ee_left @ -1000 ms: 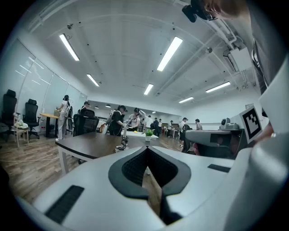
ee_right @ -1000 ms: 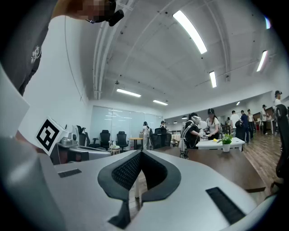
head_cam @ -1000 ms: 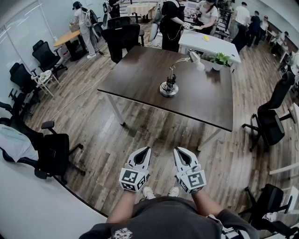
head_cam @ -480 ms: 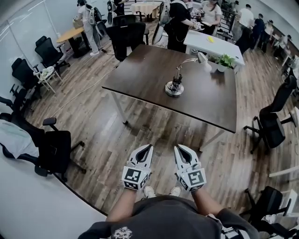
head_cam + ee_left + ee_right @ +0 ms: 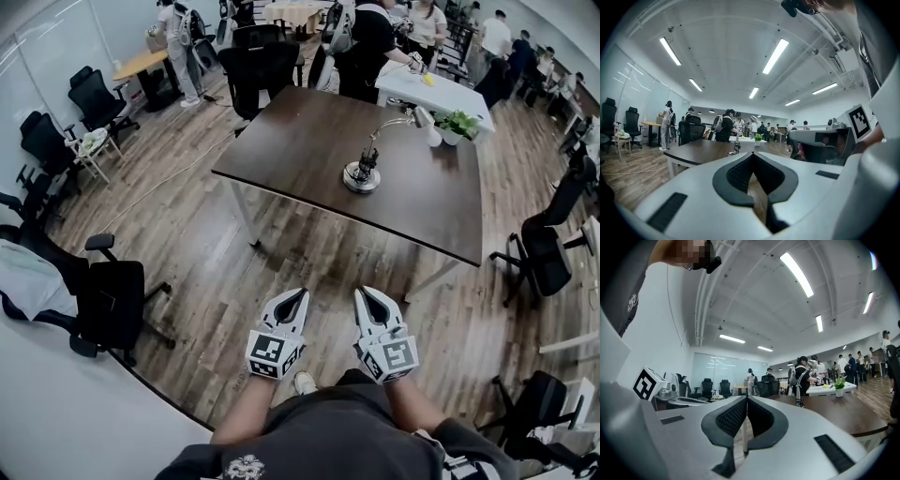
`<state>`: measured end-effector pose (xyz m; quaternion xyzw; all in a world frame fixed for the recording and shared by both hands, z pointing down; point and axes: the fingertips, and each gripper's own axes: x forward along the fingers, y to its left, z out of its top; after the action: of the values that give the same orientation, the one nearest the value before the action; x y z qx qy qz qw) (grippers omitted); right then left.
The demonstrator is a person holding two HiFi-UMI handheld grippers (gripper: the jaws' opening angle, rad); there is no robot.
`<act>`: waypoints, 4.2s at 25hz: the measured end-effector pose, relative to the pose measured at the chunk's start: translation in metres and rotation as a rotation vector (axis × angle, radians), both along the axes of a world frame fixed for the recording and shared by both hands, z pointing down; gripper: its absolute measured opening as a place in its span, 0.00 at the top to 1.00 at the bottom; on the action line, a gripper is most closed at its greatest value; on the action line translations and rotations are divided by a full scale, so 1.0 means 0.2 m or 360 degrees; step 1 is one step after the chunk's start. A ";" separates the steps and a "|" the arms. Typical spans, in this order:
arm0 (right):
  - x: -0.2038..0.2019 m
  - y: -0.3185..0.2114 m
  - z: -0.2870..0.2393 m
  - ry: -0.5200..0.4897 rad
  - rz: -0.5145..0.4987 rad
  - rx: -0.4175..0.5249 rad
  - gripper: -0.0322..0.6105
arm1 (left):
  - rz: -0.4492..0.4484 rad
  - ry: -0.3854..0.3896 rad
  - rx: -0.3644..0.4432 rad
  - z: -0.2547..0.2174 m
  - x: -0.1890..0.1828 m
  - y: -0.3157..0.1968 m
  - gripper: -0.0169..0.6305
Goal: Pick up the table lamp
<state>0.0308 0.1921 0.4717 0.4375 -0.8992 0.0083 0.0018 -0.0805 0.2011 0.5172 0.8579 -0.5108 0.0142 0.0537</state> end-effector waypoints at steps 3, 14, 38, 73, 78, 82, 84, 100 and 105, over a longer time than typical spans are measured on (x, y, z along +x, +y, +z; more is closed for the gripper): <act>-0.01 -0.02 0.00 0.0010 0.0008 -0.0012 0.91 | 0.0011 0.0020 -0.0001 -0.01 -0.01 -0.03 0.96; -0.02 -0.30 0.03 -0.0036 0.0032 -0.0018 0.91 | 0.0048 0.0016 -0.0044 0.06 -0.02 -0.29 0.96; 0.11 -1.18 0.03 -0.0074 0.0042 -0.0009 0.91 | 0.0054 -0.0102 -0.0014 -0.02 0.10 -1.22 0.96; 0.13 -2.07 0.10 0.0037 0.0571 -0.0060 0.91 | 0.0486 -0.0029 -0.0031 0.02 0.08 -2.24 0.96; 0.21 -2.21 0.18 0.0029 0.0553 -0.0100 0.91 | 0.0340 -0.0062 0.0030 0.01 0.08 -2.35 0.96; 0.27 -2.30 0.23 0.0024 0.0521 -0.0130 0.91 | 0.0284 -0.0068 0.0025 0.02 0.12 -2.43 0.96; 0.28 -2.32 0.26 0.0042 0.0500 -0.0139 0.91 | 0.0288 -0.0074 0.0019 0.04 0.15 -2.45 0.96; 0.30 -2.67 0.41 0.0053 0.0379 -0.0259 0.60 | 0.0241 -0.0124 -0.0059 0.16 0.22 -2.60 0.96; 0.26 -2.75 0.42 0.0055 0.0341 -0.0270 0.60 | 0.0221 -0.0126 -0.0063 0.17 0.21 -2.65 0.96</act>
<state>0.0831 -0.3574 0.5559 0.5293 -0.8433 0.0768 0.0535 -0.0376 -0.3280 0.5515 0.8888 -0.4513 0.0620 0.0494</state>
